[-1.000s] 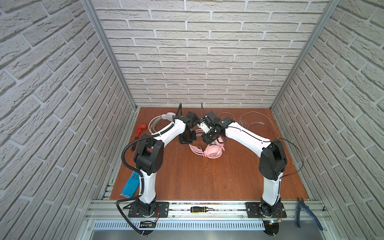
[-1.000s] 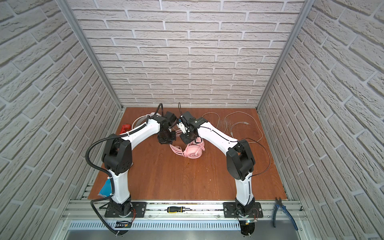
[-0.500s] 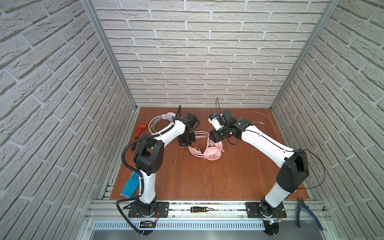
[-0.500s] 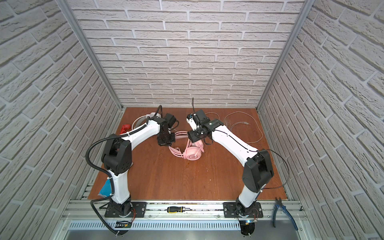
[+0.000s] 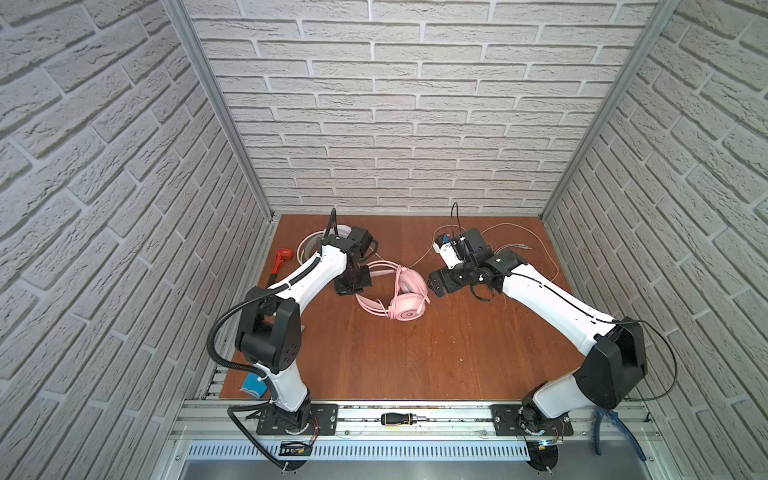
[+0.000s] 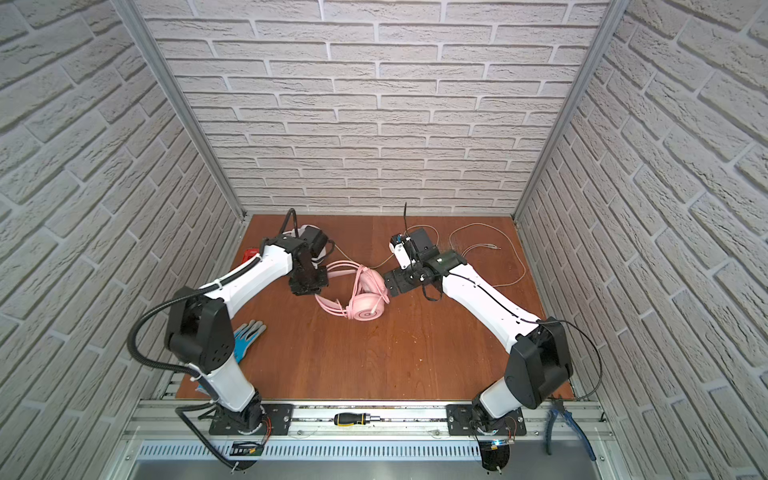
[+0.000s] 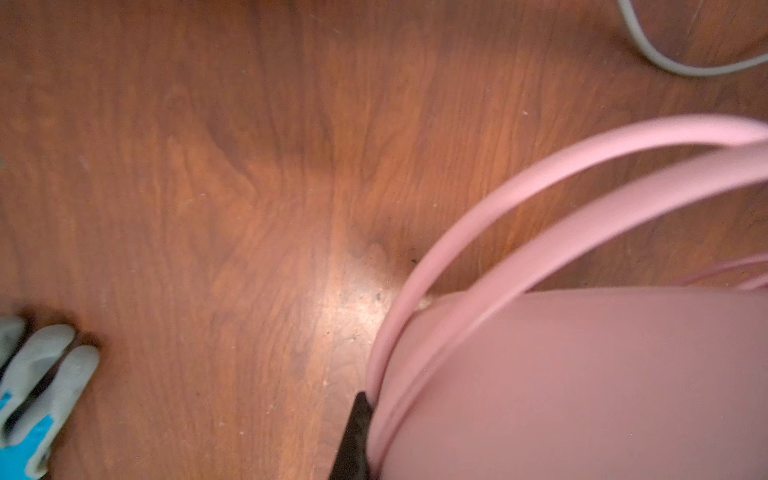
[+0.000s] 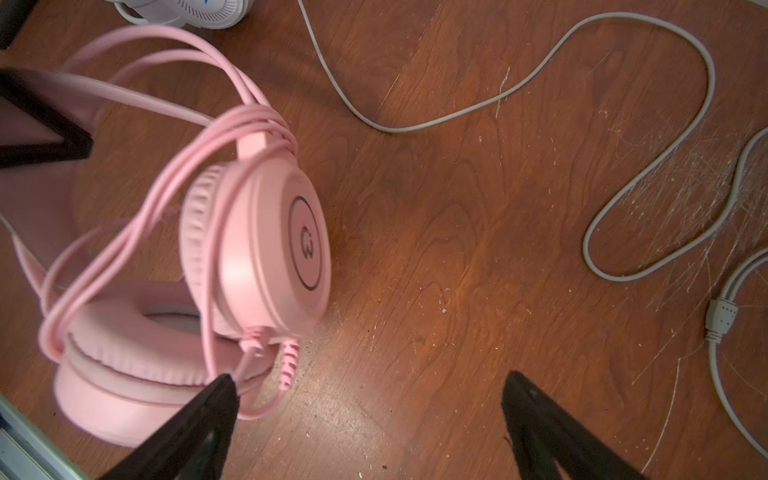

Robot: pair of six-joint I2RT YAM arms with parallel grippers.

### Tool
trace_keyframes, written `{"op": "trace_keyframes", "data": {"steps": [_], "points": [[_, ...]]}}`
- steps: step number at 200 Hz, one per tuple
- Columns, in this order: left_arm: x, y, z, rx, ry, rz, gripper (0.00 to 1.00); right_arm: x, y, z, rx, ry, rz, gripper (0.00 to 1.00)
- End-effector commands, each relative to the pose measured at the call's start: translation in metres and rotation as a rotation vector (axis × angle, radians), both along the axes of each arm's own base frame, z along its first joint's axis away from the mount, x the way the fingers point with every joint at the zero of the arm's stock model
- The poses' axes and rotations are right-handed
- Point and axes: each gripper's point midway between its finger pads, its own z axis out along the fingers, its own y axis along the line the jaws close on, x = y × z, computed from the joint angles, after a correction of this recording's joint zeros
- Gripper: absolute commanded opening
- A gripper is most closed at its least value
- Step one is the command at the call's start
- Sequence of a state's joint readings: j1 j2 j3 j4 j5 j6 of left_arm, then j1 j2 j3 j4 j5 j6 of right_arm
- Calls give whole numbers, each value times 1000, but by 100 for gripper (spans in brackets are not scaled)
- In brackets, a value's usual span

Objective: Wrap the headphones

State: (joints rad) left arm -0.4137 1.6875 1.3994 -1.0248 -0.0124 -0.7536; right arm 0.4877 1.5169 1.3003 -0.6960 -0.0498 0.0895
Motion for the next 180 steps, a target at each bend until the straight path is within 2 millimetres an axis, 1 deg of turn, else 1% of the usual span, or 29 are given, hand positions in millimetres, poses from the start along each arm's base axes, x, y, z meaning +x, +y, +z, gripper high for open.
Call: {"op": "trace_keyframes", "data": {"steps": [1,19,38,53,69,85,101,132,160,180], "points": [[-21,20,21,16,-6,0,0,0,2,14,36,-55,13,100],[-38,33,28,40,3,11,0,-1,2,13,44,-60,20,100],[-55,44,27,50,4,32,0,-2,2,9,39,-53,26,100],[-64,52,20,52,-5,67,0,-3,2,6,34,-45,24,100],[-67,57,8,28,-24,109,0,-4,1,4,37,-40,18,100],[-64,54,-5,-21,-50,131,0,-6,0,4,45,-44,3,100],[-62,47,-17,-66,-57,121,0,-8,-3,3,48,-47,-14,100],[-58,43,-41,-60,-12,98,0,-12,-11,2,34,-54,-40,100],[-43,34,-53,-83,-35,67,0,-15,-18,-2,14,-59,-61,100],[-31,31,-62,-81,-45,53,0,-15,-21,-4,7,-64,-76,100]]}}
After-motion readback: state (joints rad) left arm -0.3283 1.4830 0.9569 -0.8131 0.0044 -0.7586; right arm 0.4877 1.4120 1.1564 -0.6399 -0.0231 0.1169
